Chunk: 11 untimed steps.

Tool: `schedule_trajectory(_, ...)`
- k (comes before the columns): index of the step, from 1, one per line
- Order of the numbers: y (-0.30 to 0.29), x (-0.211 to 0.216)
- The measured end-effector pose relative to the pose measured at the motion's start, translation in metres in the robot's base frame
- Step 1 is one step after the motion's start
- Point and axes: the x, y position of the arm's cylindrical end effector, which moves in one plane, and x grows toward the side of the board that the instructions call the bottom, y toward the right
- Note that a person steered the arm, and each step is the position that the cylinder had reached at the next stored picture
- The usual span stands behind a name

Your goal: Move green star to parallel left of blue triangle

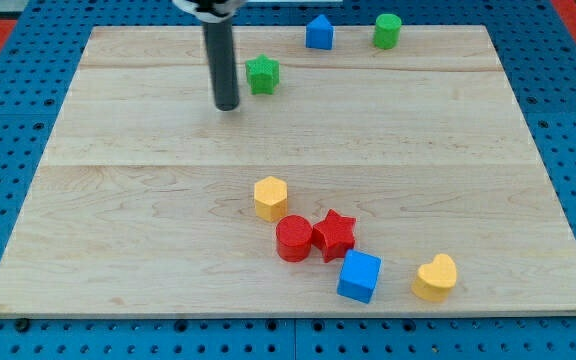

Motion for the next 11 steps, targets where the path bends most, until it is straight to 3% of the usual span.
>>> schedule_trajectory(1,0.017,-0.013)
schedule_trajectory(2,0.019,0.018)
schedule_trajectory(3,0.052,0.009)
schedule_trajectory(6,0.069,-0.067)
schedule_trajectory(8,0.100,-0.057)
schedule_trajectory(11,0.069,-0.076)
